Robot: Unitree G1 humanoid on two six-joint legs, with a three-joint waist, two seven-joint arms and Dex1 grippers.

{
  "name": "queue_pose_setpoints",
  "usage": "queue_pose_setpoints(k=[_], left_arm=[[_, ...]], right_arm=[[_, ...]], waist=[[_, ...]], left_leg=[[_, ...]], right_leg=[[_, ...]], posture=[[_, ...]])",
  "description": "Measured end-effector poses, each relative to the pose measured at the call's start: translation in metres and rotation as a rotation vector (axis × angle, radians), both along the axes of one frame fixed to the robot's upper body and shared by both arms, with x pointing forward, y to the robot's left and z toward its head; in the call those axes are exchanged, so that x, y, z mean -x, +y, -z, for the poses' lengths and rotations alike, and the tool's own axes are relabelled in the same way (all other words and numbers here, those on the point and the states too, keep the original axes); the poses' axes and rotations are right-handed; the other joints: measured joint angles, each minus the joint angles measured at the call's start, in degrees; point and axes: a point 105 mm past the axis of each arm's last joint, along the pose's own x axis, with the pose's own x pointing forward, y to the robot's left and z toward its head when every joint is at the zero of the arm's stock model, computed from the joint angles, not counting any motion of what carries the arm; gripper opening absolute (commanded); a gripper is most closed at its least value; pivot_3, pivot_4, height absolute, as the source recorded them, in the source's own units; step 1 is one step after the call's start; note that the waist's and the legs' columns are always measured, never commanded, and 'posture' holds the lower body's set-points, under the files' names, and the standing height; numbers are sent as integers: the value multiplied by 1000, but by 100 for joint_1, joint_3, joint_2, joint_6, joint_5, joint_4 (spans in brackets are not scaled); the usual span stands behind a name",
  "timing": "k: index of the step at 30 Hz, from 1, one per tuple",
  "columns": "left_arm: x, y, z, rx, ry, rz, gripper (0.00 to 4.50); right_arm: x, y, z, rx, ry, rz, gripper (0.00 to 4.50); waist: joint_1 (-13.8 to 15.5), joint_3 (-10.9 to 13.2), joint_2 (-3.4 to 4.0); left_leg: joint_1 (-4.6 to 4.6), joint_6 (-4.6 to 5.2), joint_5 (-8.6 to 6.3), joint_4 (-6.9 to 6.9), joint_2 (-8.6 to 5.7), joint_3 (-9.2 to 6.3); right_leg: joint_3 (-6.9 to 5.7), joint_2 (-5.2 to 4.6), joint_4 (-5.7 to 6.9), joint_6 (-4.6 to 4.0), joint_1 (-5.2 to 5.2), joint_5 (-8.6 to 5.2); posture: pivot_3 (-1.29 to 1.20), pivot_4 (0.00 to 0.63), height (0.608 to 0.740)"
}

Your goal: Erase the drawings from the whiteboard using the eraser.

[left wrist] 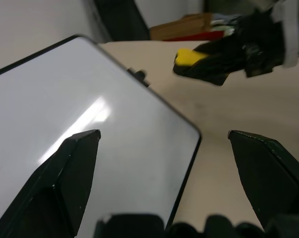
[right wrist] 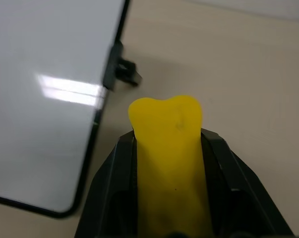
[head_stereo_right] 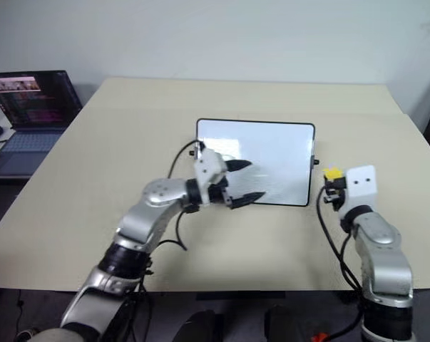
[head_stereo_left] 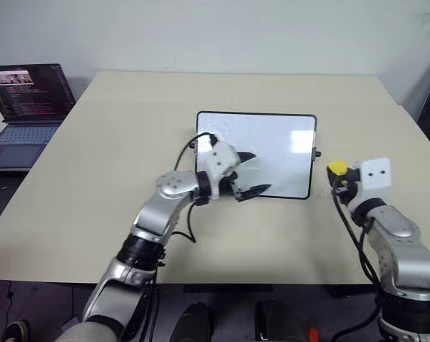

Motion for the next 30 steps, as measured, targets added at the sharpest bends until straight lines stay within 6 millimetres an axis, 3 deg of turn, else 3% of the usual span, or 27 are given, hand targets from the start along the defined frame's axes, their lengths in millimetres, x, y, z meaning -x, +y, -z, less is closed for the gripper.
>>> queue_pose_setpoints(k=[3,7,18,28,30], left_arm=[[12,-22,-4,-17,1,126,4500],[18,-36,-8,-25,-5,212,4500],[22,-38,3,-63,10,257,4500],[26,-40,6,-78,8,269,4500],[23,-37,6,-80,3,246,4500]], right_arm=[[2,-11,5,-27,34,47,1300],[3,-22,20,-56,99,73,1300],[-7,-39,43,-74,191,108,1300],[-16,-38,40,-86,185,88,4479],[-16,-37,35,-89,166,85,4479]], waist=[[-38,0,1],[-56,0,4],[-52,-1,7],[-37,-2,9],[-36,-2,9]], left_leg=[[7,3,-1,-1,4,12],[9,6,-3,0,7,17],[11,13,-6,4,7,25],[11,12,-6,6,7,25],[12,12,-6,6,7,25]], right_leg=[[1,5,4,0,0,0],[2,9,6,0,0,0],[8,8,8,1,0,0],[9,8,11,2,0,0],[10,8,12,2,-1,0]], posture=[[0,150,740],[0,150,740],[0,150,740],[0,150,740],[0,150,740]])
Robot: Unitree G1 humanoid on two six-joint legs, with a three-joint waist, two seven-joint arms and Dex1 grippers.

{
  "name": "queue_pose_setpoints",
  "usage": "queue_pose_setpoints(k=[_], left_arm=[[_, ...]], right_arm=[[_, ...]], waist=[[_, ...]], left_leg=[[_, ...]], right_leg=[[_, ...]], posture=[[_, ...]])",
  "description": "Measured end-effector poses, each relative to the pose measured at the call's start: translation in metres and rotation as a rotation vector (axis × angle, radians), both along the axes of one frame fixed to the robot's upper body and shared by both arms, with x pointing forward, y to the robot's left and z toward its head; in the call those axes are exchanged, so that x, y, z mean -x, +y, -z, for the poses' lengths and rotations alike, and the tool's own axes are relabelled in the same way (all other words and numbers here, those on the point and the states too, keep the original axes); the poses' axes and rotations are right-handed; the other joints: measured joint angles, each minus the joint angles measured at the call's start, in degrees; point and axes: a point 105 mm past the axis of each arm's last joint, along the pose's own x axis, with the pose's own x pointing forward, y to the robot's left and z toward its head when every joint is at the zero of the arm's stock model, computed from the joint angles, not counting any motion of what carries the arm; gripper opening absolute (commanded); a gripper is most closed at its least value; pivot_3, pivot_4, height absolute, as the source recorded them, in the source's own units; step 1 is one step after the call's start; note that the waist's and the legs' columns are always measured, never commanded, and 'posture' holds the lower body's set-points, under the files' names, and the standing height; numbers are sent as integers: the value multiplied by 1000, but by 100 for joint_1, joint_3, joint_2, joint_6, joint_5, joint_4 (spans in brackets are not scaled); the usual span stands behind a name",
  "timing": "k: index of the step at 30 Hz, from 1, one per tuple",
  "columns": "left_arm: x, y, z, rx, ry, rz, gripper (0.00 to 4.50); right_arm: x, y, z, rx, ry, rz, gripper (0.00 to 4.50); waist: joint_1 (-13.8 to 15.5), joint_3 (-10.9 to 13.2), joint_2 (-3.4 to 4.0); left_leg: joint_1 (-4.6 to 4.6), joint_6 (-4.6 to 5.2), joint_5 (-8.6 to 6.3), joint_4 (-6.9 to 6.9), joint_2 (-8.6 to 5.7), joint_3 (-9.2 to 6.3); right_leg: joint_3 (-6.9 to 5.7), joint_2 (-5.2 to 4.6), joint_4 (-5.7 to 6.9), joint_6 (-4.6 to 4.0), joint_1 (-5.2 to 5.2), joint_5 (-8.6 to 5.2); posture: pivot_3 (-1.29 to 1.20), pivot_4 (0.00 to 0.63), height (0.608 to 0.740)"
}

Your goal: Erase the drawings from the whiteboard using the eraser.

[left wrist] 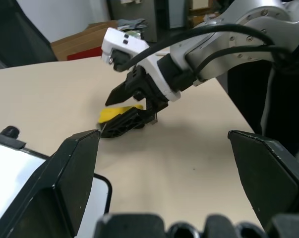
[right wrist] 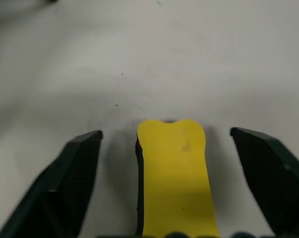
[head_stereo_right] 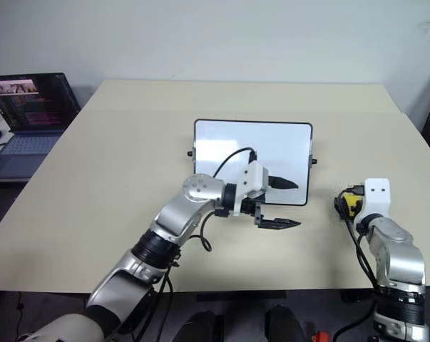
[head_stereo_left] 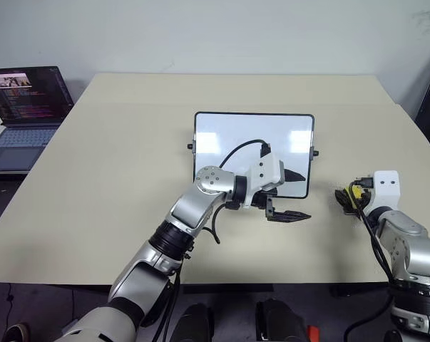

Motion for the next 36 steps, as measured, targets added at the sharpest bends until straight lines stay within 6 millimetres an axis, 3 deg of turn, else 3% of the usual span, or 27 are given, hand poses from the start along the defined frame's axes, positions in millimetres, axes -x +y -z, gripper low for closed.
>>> queue_pose_setpoints(k=[3,5,7,9,16,20,25,30,36], left_arm=[[-11,15,-3,24,-6,-82,4500],[-20,37,-5,51,-2,-174,4500],[-25,58,-3,81,16,-269,4500],[-26,80,-1,135,37,-386,4500],[-31,159,-4,314,33,-872,4500],[-37,205,1,365,-12,-1171,4500],[-37,220,9,376,-23,-1328,4500],[-12,244,50,314,74,-1484,4500],[2,254,56,295,79,-1550,4500]], right_arm=[[2,6,-27,9,-100,-20,4479],[8,15,-58,-1,-223,-53,4479],[14,27,-78,-10,-305,-93,4479],[24,41,-83,-7,-349,-133,4479],[47,94,-48,-58,-396,-221,4479],[59,107,-25,-169,-418,-207,4479],[59,100,-16,-163,-455,-228,4479],[63,97,5,-184,-400,-235,4479],[63,97,11,-177,-368,-256,4479]], waist=[[-20,-3,11],[-55,-3,12],[-74,-4,13],[-83,-4,13],[-82,-6,13],[-65,-7,12],[-28,-9,8],[-84,-17,13],[-75,-21,9]], left_leg=[[1,0,0,-1,2,1],[2,0,0,-2,7,-2],[2,0,0,-1,7,-3],[-2,0,0,0,7,-8],[5,-1,0,5,5,-12],[9,-2,0,8,4,-14],[30,-1,-1,8,-8,-8],[42,-7,-5,-4,15,2],[50,-6,-5,0,13,2]], right_leg=[[2,0,3,0,-2,0],[2,1,2,0,-2,0],[2,1,2,0,-1,0],[6,-6,0,0,-1,0],[13,-18,6,0,3,0],[8,-16,7,1,9,3],[0,-12,5,8,27,6],[8,-12,7,-3,27,0],[7,-12,10,-3,38,1]], posture=[[0,150,740],[0,150,740],[0,150,740],[0,150,740],[0,150,740],[0,150,740],[0,150,740],[0,150,740],[0,150,740]])
